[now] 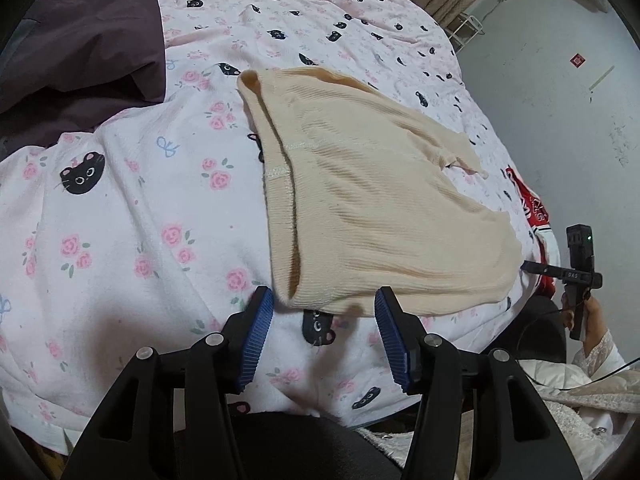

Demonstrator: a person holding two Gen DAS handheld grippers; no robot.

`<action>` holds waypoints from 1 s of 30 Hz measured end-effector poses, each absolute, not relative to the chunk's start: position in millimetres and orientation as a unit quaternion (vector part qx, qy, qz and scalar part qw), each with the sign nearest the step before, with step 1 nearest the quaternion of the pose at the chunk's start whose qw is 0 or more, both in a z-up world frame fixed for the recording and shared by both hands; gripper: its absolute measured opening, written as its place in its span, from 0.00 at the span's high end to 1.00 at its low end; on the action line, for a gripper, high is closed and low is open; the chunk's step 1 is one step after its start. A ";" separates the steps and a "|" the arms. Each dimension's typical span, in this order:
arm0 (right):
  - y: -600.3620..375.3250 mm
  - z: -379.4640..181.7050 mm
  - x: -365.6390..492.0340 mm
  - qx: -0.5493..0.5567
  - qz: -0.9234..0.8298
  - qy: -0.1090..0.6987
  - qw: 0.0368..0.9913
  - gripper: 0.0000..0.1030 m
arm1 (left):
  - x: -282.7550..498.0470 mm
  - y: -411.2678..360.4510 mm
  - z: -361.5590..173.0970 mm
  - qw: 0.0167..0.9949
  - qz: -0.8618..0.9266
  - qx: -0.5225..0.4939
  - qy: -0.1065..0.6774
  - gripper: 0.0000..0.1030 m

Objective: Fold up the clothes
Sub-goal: 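Open both grippers and lift them away from the folded sweater, then lower the left gripper onto the sweater's folded edge and close it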

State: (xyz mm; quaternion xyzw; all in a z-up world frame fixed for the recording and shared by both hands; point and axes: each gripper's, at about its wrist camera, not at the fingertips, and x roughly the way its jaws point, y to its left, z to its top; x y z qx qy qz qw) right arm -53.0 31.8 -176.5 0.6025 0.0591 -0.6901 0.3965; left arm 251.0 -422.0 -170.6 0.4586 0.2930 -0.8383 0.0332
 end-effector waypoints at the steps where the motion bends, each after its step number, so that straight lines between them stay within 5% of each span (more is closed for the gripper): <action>1: 31.8 -176.8 -52.9 0.602 -0.690 0.059 0.397 0.46 | 249.5 -421.9 -170.7 0.033 -0.838 0.458 0.295 0.54; 30: 37.3 -181.5 -53.0 0.602 -0.688 0.054 0.403 0.45 | 248.7 -431.8 -184.6 0.066 -0.802 0.451 0.385 0.53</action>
